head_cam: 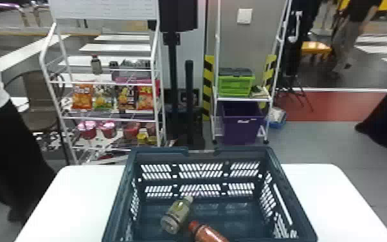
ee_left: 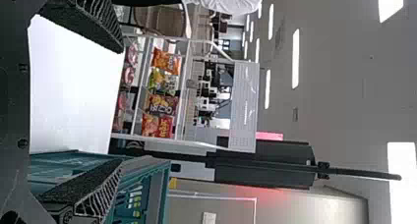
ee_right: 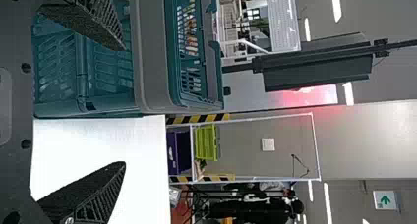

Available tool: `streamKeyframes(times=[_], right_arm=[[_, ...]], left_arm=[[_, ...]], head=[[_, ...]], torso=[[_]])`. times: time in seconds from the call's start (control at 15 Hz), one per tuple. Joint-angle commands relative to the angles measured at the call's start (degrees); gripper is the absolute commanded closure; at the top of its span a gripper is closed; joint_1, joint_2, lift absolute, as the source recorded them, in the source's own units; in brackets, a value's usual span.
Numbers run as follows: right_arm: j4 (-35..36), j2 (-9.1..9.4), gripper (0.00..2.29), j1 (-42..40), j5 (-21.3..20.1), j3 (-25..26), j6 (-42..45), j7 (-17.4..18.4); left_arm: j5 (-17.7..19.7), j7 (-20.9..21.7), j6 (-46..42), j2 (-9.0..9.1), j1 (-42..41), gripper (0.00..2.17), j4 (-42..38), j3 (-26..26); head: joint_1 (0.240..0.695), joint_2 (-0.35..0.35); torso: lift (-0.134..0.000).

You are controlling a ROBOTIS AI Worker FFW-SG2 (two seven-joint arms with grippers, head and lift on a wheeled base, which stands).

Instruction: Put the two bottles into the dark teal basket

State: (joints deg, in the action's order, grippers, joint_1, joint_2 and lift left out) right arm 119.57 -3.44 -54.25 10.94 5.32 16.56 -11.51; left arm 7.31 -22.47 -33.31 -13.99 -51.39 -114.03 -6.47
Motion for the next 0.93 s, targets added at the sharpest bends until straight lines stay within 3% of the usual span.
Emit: streamKeyframes(times=[0.0, 0.87], right_arm=[[-0.13, 0.01, 0.05, 0.73, -0.04, -0.22, -0.18, 0.0], [-0.39, -0.17, 0.05, 0.29, 0.57, -0.14, -0.35, 0.0]], left_arm=[[-0.72, -0.21, -1.71, 0.01, -0.03, 0.09, 1.88, -1.17], [-1.33, -1.44, -5.22, 0.19, 1.56, 0.08, 5.48, -3.2]], head=[[0.499, 0.0], [0.499, 0.0]], torso=[[0.0], [0.0]])
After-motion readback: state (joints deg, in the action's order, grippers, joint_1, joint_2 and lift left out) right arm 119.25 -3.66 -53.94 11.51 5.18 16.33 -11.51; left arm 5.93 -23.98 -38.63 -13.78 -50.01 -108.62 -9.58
